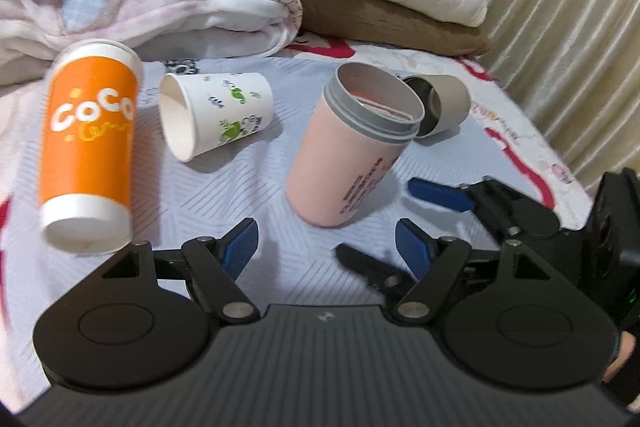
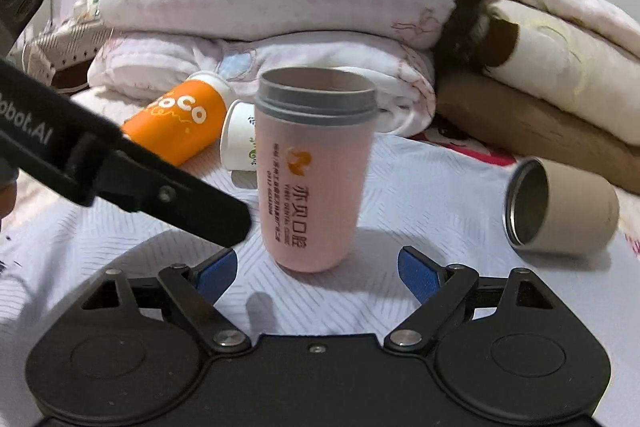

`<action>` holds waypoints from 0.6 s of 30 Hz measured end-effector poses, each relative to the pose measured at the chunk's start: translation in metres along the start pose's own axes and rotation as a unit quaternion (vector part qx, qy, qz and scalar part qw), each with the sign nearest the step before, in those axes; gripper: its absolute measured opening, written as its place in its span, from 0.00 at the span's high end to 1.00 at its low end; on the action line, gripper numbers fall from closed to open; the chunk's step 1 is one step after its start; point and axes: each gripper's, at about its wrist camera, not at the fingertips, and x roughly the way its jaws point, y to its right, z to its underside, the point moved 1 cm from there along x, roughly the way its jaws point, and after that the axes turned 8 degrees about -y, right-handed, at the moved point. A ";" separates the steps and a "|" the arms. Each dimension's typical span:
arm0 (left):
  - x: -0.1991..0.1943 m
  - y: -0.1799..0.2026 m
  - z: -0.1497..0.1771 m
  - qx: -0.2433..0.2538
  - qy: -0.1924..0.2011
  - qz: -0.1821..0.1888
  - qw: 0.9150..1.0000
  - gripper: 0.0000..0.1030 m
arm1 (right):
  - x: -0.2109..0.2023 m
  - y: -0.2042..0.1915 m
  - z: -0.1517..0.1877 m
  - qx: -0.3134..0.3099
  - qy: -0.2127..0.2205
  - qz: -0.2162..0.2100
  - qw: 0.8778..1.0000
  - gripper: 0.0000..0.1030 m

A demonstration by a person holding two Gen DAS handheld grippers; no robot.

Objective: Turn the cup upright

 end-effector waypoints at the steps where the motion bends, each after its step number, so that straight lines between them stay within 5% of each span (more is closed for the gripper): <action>1: -0.004 0.004 0.002 0.004 -0.004 -0.011 1.000 0.27 | -0.004 0.001 0.000 0.008 0.001 0.000 1.000 0.12; 8: -0.030 0.031 0.012 -0.007 -0.014 -0.061 0.998 0.26 | -0.037 0.004 -0.001 0.039 0.004 0.001 0.999 0.12; 18: -0.108 0.063 0.033 -0.007 0.043 -0.115 0.992 0.11 | -0.100 -0.003 -0.007 0.063 0.000 0.012 0.998 0.12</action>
